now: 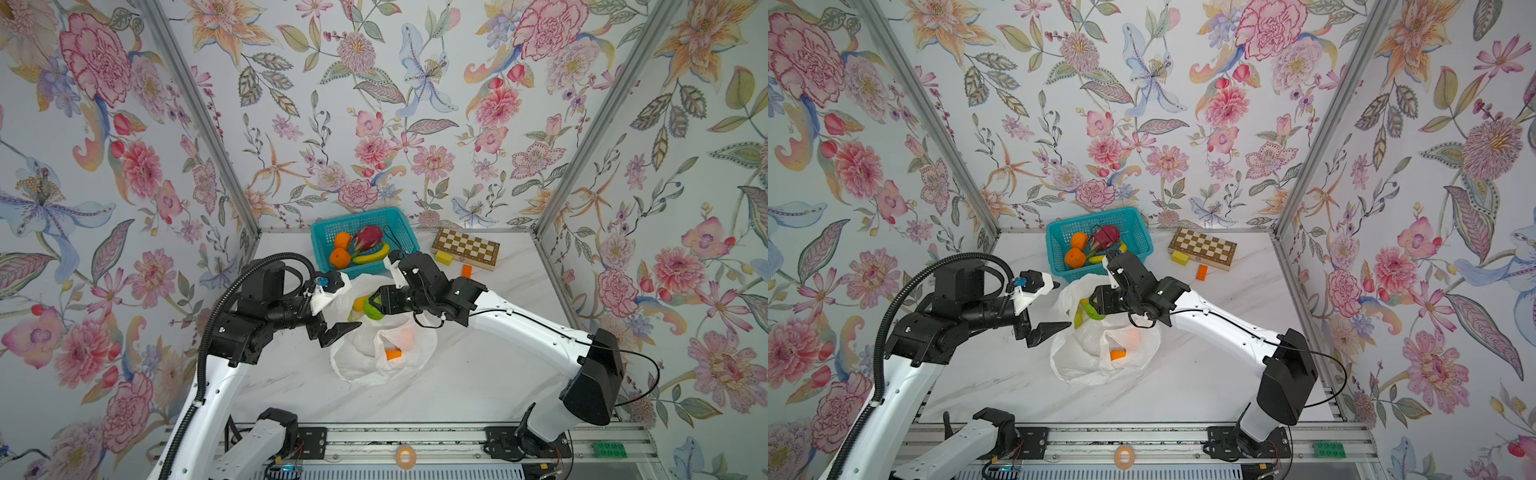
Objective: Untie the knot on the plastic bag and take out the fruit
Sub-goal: 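Lift the green apple out of the bag with the right gripper toward the left gripper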
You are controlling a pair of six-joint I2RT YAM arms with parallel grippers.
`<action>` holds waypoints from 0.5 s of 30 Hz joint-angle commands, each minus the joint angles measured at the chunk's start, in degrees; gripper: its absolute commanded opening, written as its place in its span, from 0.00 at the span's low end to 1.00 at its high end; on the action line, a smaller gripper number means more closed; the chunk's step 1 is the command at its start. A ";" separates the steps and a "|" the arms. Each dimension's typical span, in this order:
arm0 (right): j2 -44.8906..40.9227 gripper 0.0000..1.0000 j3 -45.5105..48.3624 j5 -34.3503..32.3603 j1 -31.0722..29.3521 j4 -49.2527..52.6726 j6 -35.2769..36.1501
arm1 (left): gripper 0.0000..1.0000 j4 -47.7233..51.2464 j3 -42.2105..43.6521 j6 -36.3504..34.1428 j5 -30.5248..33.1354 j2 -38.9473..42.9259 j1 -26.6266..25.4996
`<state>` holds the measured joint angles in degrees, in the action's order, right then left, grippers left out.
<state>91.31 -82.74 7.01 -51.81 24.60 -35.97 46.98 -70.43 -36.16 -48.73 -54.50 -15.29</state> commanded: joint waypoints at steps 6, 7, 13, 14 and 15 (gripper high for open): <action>-4.61 0.50 1.01 3.21 4.70 -9.37 -6.71 | 0.99 -12.52 0.14 5.07 0.35 -1.91 -0.63; -4.80 0.49 0.99 3.77 5.17 -10.32 -7.38 | 0.99 -13.65 0.08 5.19 0.73 -2.58 -0.75; -5.53 0.46 0.01 7.77 7.34 -16.24 -10.73 | 0.99 -21.30 -2.40 4.17 0.76 -8.66 -1.10; -5.30 0.46 -0.58 8.27 7.43 -16.75 -11.13 | 0.99 -22.55 -2.90 3.86 0.67 -9.67 -1.14; -5.12 0.46 -1.26 8.55 7.51 -17.11 -11.39 | 0.99 -23.41 -3.60 3.37 0.53 -10.73 -1.22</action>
<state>87.20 -82.15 12.75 -44.42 11.66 -45.08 29.41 -71.48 -32.49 -48.62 -63.46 -15.92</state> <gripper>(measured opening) 0.497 0.989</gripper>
